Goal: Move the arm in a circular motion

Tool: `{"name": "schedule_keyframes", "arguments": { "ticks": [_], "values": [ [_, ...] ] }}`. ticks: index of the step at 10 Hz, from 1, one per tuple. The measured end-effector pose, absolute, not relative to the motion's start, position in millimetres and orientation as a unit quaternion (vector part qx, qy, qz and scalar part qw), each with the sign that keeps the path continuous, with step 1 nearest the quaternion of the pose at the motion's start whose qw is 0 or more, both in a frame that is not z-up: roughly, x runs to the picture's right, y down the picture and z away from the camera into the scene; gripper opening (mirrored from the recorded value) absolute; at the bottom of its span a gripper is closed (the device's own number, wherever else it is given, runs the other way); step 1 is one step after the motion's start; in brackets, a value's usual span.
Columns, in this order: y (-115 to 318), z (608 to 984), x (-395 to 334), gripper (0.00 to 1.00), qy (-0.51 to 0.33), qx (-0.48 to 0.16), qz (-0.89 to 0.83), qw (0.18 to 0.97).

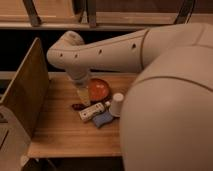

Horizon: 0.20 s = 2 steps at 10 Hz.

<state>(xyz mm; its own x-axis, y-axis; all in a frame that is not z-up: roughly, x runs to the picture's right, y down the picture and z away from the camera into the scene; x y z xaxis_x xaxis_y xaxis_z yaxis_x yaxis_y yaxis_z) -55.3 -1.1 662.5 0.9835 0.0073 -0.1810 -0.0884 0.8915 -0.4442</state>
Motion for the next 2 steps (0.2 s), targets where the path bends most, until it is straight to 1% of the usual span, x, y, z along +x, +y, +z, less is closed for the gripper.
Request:
{"name": "schedule_keyframes", "arguments": {
  "ticks": [2],
  "values": [
    [-9.7, 648.2, -8.9, 0.80, 0.101, -0.204, 0.106, 0.968]
  ]
}}
